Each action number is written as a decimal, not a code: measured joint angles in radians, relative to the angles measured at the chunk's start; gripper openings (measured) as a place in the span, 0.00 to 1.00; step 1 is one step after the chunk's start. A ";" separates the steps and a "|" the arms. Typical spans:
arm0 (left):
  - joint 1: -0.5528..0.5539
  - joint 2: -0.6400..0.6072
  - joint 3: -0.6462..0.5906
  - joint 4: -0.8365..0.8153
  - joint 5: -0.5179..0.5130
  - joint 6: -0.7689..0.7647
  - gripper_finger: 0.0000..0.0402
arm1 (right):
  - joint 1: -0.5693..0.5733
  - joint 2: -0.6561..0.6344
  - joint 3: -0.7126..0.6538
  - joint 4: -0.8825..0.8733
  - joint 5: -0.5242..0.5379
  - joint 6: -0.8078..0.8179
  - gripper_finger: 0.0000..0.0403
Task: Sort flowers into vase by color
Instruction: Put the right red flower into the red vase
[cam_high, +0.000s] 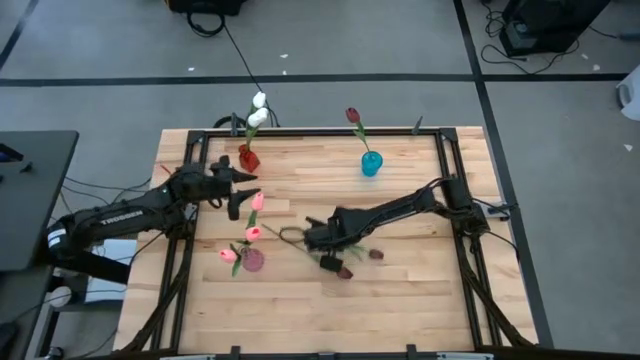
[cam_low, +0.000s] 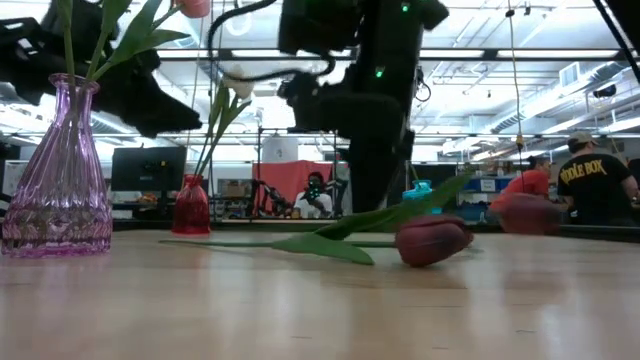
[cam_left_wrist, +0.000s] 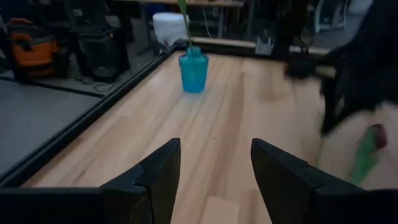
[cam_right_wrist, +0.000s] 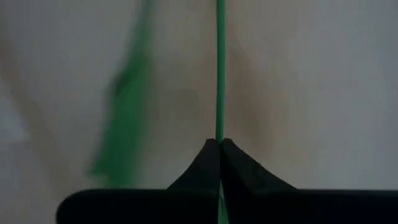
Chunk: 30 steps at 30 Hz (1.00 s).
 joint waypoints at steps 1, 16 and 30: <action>-0.002 0.023 0.000 0.010 -0.009 0.011 0.50 | -0.010 -0.019 0.000 -0.018 0.031 -0.020 0.02; -0.003 0.444 0.172 0.181 -0.032 0.327 0.50 | -0.263 -0.142 0.001 -0.008 -0.080 -0.156 0.02; -0.003 0.787 0.256 0.414 -0.036 0.786 0.50 | -0.387 -0.142 0.015 0.158 -0.268 -0.111 0.02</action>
